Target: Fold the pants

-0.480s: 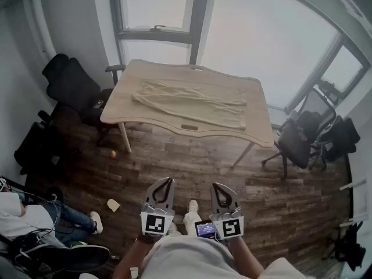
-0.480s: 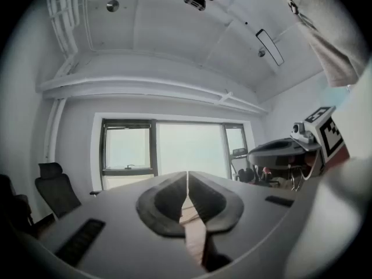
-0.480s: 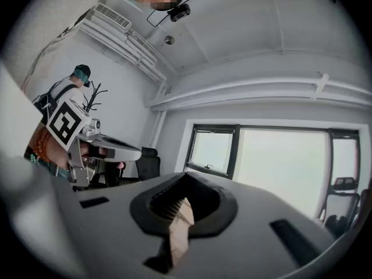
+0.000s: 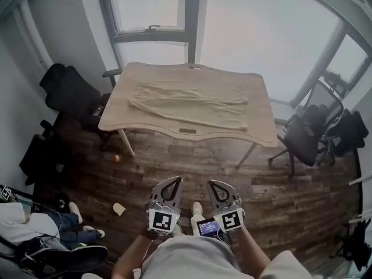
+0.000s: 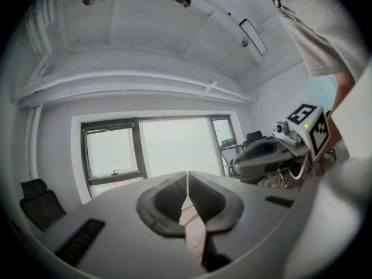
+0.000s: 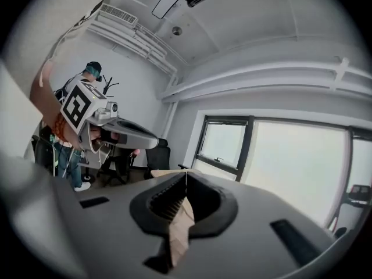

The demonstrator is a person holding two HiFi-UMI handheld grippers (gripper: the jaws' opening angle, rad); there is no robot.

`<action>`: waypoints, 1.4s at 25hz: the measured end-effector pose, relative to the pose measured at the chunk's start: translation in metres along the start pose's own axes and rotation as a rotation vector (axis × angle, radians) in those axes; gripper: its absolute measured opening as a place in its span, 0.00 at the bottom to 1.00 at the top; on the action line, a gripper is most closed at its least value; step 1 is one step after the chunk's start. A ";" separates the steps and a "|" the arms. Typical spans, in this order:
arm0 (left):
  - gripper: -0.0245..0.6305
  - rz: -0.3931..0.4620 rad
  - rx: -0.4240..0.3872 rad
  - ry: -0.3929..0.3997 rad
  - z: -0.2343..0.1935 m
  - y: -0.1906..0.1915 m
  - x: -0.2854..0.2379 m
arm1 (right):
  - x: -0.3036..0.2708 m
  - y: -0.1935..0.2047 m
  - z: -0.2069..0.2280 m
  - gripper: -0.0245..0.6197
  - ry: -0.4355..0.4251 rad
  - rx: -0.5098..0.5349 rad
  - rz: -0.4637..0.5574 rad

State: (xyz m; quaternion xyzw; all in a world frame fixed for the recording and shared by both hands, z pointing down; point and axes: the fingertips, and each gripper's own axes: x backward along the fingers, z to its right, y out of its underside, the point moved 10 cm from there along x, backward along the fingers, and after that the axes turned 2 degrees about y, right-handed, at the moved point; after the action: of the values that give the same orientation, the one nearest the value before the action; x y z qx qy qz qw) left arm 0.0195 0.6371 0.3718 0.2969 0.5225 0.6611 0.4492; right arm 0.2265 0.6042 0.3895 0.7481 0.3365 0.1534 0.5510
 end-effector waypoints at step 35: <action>0.06 -0.272 -0.016 -0.142 -0.116 0.112 -0.167 | -0.154 0.127 0.203 0.05 -0.001 -0.117 -0.143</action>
State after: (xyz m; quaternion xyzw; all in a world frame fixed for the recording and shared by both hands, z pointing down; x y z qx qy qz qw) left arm -0.0421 0.4309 0.4593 0.2656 0.5196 0.5756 0.5728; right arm 0.2790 0.3335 0.4593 0.6889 0.3793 0.1327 0.6033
